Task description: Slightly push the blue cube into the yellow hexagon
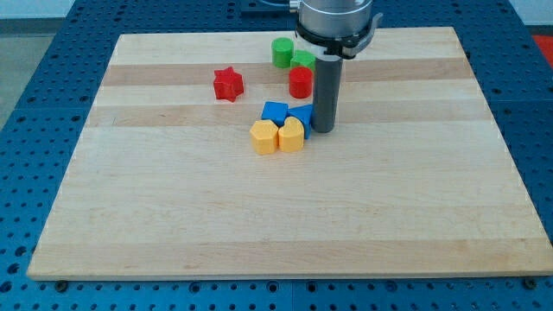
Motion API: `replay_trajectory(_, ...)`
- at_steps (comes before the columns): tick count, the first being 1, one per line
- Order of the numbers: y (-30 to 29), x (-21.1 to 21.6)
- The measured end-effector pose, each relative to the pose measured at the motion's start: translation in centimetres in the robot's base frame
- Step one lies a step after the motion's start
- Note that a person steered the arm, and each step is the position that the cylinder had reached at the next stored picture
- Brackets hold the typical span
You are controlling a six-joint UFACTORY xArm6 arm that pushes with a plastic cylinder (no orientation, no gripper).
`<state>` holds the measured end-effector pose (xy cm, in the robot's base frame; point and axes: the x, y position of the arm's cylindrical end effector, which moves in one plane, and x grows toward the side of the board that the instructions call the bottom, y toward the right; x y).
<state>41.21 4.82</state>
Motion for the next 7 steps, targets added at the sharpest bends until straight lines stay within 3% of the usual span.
replay_trajectory(4,0.7,-0.6)
replay_trajectory(5,3.6,-2.3)
replay_trajectory(7,2.9,-5.6)
